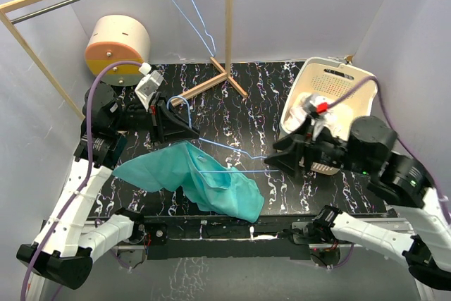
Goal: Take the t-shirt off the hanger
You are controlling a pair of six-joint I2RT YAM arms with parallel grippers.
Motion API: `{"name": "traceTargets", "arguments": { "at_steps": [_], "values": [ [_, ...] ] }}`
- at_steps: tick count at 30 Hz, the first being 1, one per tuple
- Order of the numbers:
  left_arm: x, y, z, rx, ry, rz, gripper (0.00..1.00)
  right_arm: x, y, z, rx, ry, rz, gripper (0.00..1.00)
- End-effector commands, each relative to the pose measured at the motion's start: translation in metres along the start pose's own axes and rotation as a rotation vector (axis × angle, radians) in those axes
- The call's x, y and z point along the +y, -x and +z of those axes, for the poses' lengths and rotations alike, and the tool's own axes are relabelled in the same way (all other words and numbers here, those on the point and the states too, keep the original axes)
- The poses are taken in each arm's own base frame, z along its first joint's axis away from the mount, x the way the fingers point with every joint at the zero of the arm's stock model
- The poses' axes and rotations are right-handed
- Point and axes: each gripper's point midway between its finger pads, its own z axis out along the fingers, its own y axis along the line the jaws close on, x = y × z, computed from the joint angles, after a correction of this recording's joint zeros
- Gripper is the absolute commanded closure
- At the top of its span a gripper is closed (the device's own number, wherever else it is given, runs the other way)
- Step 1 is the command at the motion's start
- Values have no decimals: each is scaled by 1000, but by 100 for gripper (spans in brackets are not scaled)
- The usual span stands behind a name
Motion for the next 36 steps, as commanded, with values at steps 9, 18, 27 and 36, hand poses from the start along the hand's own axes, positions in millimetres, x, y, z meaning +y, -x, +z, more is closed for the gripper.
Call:
{"name": "traceTargets", "arguments": {
  "at_steps": [9,18,27,36],
  "values": [
    [-13,9,-1,-7,-46,50,100,19,2,51,76,208,-86,47],
    [-3,10,2,-23,-33,30,100,20,-15,54,121,229,-52,86],
    [62,1,-11,-60,365,-13,48,-7,-19,35,117,37,-31,92],
    [122,-24,-82,-152,945,-18,48,-17,-31,20,190,-52,10,92]
  ]
}}
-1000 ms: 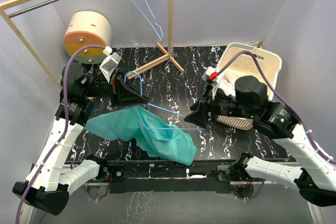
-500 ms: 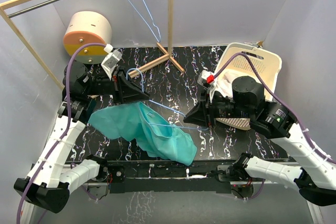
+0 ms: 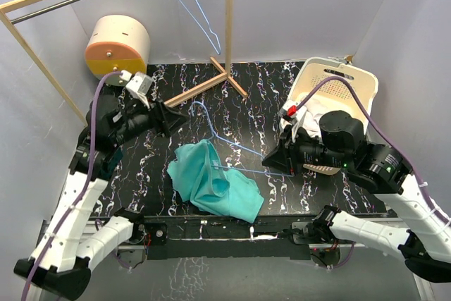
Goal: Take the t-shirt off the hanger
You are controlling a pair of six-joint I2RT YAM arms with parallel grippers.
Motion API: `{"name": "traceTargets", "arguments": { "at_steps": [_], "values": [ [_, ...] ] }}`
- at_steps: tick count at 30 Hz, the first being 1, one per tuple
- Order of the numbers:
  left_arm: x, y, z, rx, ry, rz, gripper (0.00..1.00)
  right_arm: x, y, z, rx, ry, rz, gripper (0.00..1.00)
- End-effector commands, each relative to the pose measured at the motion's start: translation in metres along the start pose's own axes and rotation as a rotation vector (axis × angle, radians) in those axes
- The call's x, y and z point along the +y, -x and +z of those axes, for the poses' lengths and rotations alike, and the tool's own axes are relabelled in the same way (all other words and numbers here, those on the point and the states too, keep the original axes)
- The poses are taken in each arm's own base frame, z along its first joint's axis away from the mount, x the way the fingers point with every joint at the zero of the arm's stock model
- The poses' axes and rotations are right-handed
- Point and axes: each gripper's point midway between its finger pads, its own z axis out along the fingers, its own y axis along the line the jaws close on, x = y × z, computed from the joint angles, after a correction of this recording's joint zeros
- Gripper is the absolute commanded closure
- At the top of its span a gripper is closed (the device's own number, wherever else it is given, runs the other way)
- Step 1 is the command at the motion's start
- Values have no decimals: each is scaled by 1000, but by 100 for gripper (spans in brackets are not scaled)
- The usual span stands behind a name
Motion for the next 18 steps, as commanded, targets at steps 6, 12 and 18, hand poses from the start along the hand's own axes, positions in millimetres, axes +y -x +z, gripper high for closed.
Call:
{"name": "traceTargets", "arguments": {
  "at_steps": [6,12,18],
  "values": [
    [56,-23,-47,-109,391,15,47,-29,36,-25,-75,-247,69,92],
    [64,-41,-58,-133,439,-3,47,3,110,-72,-475,-144,24,92],
    [71,-59,-58,-103,452,-21,47,15,117,-54,-477,-50,25,92]
  ]
}}
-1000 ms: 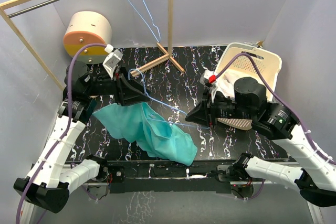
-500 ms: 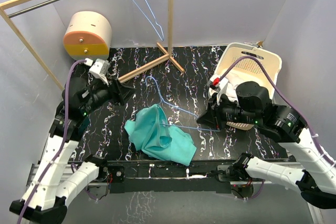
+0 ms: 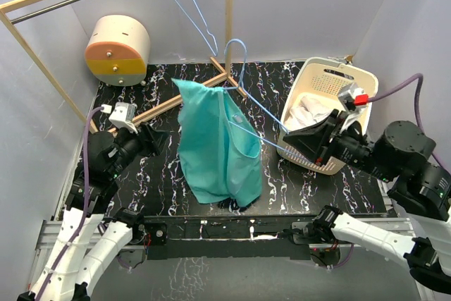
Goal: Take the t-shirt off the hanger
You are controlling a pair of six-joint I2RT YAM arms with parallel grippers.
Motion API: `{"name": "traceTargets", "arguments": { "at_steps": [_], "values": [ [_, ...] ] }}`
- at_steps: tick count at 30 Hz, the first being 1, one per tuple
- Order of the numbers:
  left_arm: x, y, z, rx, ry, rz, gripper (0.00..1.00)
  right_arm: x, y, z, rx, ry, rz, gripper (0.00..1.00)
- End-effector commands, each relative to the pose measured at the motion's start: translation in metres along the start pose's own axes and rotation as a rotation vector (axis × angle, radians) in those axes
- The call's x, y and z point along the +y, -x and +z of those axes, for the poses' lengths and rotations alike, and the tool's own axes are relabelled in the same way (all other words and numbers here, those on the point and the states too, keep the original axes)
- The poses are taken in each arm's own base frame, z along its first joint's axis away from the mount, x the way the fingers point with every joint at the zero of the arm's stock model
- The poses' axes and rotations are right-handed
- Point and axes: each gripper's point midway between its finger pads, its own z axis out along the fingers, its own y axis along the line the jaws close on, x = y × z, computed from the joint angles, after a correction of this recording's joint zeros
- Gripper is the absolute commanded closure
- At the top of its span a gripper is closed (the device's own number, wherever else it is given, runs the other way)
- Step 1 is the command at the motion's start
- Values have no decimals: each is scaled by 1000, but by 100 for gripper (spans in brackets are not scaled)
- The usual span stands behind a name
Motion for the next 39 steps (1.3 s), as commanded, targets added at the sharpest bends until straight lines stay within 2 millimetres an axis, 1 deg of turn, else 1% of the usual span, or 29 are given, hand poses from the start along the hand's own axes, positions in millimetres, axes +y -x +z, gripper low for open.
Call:
{"name": "traceTargets", "arguments": {
  "at_steps": [1,4,5,6,7,9,13,16,18,21,26,29,33,39],
  "values": [
    [8,-9,-1,9,34,-14,47,16,20,30,-55,85,23,92],
    [10,-14,-2,14,39,-17,47,7,-30,57,156,74,49,92],
    [11,-16,-3,19,42,-17,47,2,-47,60,224,60,56,92],
    [11,-18,-4,21,44,-17,47,-2,-57,62,267,45,58,92],
    [12,-20,-4,26,47,-17,47,-6,-63,61,289,24,57,92],
    [14,-24,-5,30,52,-19,47,-12,-63,52,292,-18,49,92],
    [15,-32,-4,37,52,-33,47,-15,-52,31,275,-63,39,92],
    [14,-36,0,46,38,-41,47,-17,-50,22,280,-85,35,92],
    [12,-38,2,57,26,-45,47,-20,-54,19,292,-98,39,92],
    [2,-38,7,66,-33,-49,43,-16,-62,21,307,-68,49,92],
    [-43,-34,12,90,-292,-94,39,-14,-65,26,297,-46,56,92],
    [-61,-31,14,104,-394,-130,38,-11,-66,30,295,-26,57,92],
    [-67,-29,21,114,-432,-154,37,-9,-67,38,294,-2,57,92],
    [-62,-31,32,160,-410,-124,39,-5,-63,47,280,20,58,92]
  ]
}}
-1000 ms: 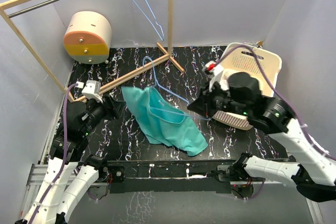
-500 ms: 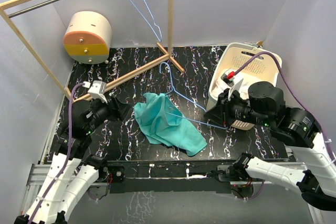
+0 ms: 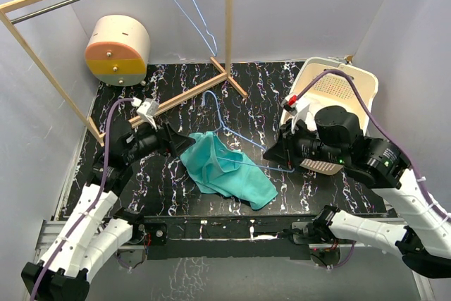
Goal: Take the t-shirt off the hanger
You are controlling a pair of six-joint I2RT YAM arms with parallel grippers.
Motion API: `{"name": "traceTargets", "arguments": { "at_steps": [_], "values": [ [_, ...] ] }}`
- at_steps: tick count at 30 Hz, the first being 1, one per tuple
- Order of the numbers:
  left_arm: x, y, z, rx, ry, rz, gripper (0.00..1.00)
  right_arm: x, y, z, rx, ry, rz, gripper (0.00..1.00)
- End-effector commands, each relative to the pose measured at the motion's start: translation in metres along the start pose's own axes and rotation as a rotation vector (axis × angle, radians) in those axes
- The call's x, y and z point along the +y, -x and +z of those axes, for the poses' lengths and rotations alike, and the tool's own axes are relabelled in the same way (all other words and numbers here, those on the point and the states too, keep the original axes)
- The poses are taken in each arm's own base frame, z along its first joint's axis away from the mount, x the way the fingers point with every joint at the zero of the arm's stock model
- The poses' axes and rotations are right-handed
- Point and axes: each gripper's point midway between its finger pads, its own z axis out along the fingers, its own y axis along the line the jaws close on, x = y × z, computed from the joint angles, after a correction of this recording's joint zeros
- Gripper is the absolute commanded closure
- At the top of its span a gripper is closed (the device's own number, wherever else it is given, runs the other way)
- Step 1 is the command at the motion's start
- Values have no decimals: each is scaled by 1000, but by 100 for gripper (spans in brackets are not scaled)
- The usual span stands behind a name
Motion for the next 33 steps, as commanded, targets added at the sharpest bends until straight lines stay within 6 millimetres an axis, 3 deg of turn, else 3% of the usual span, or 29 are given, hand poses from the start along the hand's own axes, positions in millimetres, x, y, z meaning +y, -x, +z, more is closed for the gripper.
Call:
{"name": "traceTargets", "arguments": {
  "at_steps": [1,12,24,29,33],
  "values": [
    [-9,13,1,7,-32,47,40,14,33,0,-122,59,-24,92],
    [-8,15,6,36,-41,96,43,19,53,12,-147,71,-25,92],
    [2,-4,17,111,-47,73,54,25,67,16,-174,92,-26,92],
    [11,-4,19,110,1,84,61,26,67,16,-174,98,-25,92],
    [18,-3,21,107,33,82,79,26,66,16,-175,99,-22,92]
  ]
}}
